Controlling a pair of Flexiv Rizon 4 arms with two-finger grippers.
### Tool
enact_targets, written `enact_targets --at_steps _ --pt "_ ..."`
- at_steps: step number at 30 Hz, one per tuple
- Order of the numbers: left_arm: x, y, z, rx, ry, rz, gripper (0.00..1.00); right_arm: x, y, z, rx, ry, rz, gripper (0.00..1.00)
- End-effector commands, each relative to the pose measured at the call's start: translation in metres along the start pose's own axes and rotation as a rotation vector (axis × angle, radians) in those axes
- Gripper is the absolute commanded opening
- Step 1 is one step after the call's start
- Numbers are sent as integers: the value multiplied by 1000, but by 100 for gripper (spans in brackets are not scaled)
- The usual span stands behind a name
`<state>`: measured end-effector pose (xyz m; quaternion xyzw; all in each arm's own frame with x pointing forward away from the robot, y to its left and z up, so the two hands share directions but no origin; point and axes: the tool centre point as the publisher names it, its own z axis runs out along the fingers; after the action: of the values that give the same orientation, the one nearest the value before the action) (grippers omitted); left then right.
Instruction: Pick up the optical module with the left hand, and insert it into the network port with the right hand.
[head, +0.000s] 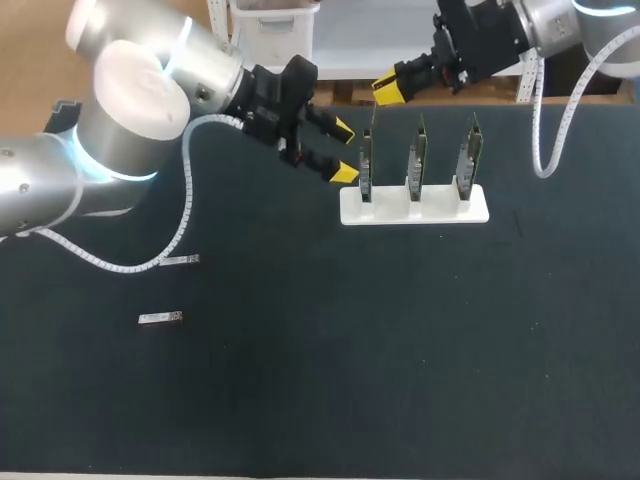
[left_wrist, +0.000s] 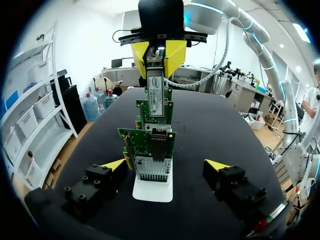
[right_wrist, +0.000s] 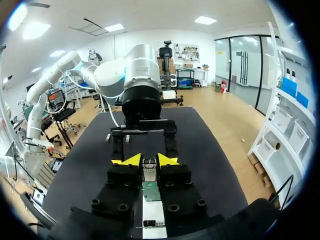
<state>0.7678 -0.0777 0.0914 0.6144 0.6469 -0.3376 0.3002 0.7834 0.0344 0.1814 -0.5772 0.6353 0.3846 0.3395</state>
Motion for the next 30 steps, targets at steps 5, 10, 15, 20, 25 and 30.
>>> enact_targets --at_steps 5,10,15,20,25,30 --pt "1 6 -1 16 22 6 100 1 3 -1 6 -1 -2 0" --pt "3 7 0 21 22 1 100 1 4 -1 5 1 -3 0" --pt "1 10 4 28 20 7 100 1 4 0 6 0 -1 0" --pt "-1 14 5 41 16 8 100 1 5 0 6 0 -1 0" --pt "-3 16 5 42 20 17 100 2 6 0 6 2 -1 0" --pt "-1 13 6 52 35 22 100 2 7 -1 8 4 -3 0"
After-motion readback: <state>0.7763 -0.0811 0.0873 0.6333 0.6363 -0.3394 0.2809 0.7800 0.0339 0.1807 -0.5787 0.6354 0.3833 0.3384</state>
